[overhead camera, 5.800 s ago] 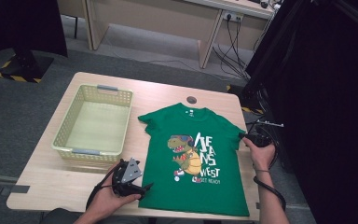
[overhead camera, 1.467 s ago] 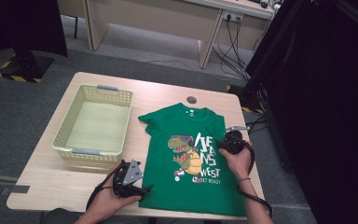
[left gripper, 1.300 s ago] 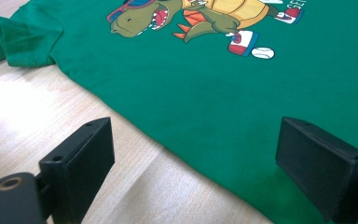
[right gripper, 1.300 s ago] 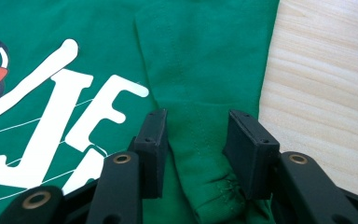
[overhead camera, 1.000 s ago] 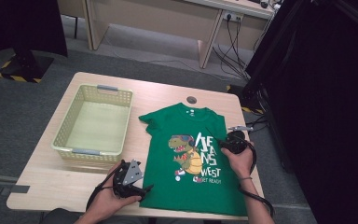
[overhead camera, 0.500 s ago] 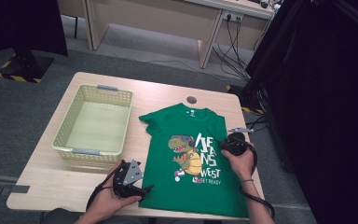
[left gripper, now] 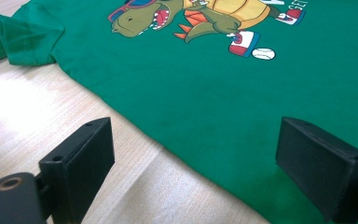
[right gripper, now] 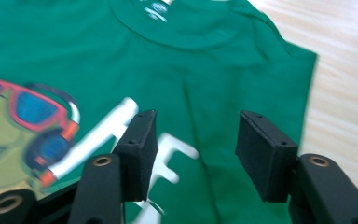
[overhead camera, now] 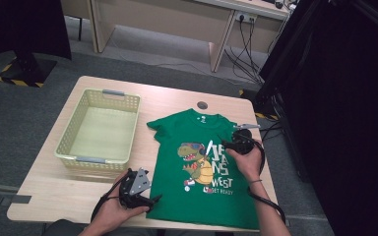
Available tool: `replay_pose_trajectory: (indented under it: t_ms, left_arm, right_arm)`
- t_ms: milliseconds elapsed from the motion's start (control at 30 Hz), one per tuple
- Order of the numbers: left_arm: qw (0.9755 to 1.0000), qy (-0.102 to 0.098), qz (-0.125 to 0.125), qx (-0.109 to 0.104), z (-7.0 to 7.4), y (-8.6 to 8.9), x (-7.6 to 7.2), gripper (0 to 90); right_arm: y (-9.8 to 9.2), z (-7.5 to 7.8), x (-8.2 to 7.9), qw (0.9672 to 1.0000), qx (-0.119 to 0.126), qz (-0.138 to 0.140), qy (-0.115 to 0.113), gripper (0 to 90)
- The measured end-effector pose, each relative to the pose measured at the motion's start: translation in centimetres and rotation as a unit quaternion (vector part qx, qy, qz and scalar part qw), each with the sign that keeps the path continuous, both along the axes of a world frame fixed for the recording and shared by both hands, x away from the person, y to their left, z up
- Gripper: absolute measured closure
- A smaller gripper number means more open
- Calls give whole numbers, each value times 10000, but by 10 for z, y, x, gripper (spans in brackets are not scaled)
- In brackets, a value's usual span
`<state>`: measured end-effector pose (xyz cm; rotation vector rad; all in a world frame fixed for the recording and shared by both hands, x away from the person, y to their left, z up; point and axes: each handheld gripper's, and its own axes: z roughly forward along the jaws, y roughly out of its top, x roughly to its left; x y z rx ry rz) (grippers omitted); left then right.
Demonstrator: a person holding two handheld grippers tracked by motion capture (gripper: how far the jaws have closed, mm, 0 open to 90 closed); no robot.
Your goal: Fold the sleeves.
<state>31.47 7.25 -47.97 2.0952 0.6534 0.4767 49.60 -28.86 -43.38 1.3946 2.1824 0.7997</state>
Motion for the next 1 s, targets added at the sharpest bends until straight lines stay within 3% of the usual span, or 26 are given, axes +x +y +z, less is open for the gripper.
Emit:
replay_pose_trajectory:
  t_ms: [500,1000]
  left_arm:
    - [10000,5,-8,-19,0,0,0,109]
    - [10000,9,-4,-38,0,0,0,109]
  right_arm:
    - [69,16,19,9984,21,570,-27,458]
    - [107,16,32,9968,6,801,-8,456]
